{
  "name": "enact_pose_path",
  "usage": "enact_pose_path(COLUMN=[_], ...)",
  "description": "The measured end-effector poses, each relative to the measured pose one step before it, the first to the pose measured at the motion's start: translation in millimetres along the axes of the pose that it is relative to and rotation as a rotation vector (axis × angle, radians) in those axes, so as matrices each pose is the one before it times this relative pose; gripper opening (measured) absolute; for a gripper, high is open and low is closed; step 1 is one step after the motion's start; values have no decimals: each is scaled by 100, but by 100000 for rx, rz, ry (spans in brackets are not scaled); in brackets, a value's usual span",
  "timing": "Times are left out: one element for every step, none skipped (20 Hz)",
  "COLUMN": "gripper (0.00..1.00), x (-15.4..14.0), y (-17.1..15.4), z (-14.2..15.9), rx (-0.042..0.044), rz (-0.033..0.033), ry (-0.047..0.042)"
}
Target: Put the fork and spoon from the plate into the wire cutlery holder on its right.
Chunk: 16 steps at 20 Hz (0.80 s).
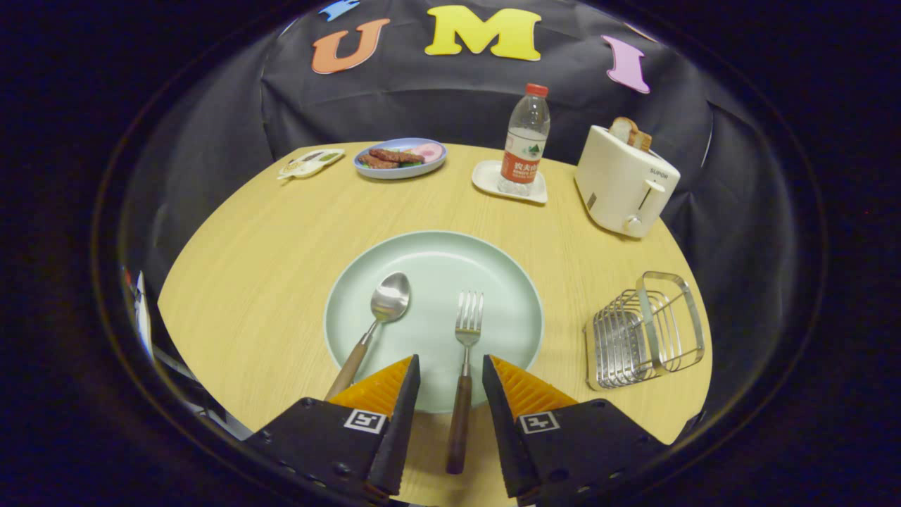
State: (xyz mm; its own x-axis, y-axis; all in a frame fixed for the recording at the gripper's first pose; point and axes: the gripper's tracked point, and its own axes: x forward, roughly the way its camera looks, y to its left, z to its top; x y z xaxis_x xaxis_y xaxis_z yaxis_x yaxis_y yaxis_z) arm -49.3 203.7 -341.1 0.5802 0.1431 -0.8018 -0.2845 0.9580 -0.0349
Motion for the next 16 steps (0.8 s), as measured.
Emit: enact_pose_path(gripper=[47, 39, 32, 25, 17, 18, 14, 9, 2, 2, 1, 1, 1, 1, 1, 1], x=[448, 143, 636, 324, -33, 111, -138, 88, -140, -203, -346, -566, -684, -923, -1088, -1193], y=[99, -81, -659, -203, 165, -266, -158, 62, 439, -49, -384, -330, -320, -346, -356, -411], z=[-462, -316, -244, -221, -270, -311, 402, 163, -253, 54, 289, 640, 617, 705, 627, 508], rx=[1795, 1189, 915, 1050, 1099, -237, -75, 355, 2075, 629, 32, -106, -407, 138, 602, 194], rz=[299, -272, -2744, -305, 839, -1898, 149, 835, 1929, 1175, 4, 349, -72, 132, 508, 208], ry=[2284, 1905, 985, 1799, 1892, 796, 570, 1272, 1312, 1284, 660, 9, -209, 156, 1045, 2236])
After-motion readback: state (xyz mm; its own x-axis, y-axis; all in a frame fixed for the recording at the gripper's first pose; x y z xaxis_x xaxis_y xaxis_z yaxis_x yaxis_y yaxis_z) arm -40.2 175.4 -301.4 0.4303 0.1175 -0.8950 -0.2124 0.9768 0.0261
